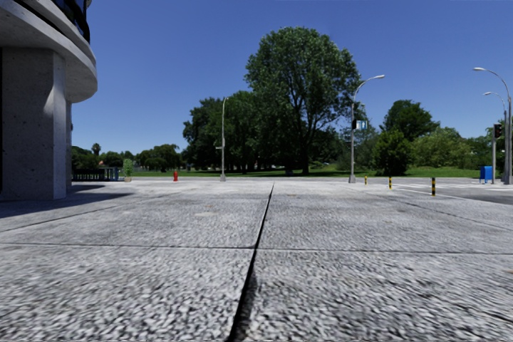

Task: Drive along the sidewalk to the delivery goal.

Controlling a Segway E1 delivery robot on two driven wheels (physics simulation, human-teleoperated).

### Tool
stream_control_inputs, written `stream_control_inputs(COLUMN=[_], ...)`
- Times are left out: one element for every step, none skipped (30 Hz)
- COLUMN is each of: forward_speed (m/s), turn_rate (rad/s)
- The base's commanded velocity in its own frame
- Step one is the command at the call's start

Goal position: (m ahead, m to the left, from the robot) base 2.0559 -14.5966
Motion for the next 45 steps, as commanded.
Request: stream_control_inputs(forward_speed=[2.00,2.00,2.00,2.00,2.00,2.00,2.00,2.00,2.00,2.00,2.00,2.00,2.00,2.00,2.00,2.00,2.00,2.00,2.00,2.00,2.00,2.00,2.00,2.00,2.00,2.00,2.00,2.00,2.00,2.00,2.00,2.00,2.00,2.00,2.00,2.00,2.00,2.00,2.00,2.00,2.00,2.00,2.00,2.00,2.00], turn_rate=[0.00,0.00,0.00,0.00,0.00,0.00,0.00,0.00,0.00,0.00,0.00,0.00,-0.02,-0.08,-0.08,-0.14,-0.20,-0.20,-0.24,-0.25,-0.25,-0.25,-0.25,-0.25,-0.25,-0.25,-0.25,-0.25,-0.25,-0.25,-0.25,-0.25,-0.25,-0.25,-0.25,-0.25,-0.25,-0.25,-0.25,-0.25,-0.25,-0.25,-0.25,-0.25,-0.25])
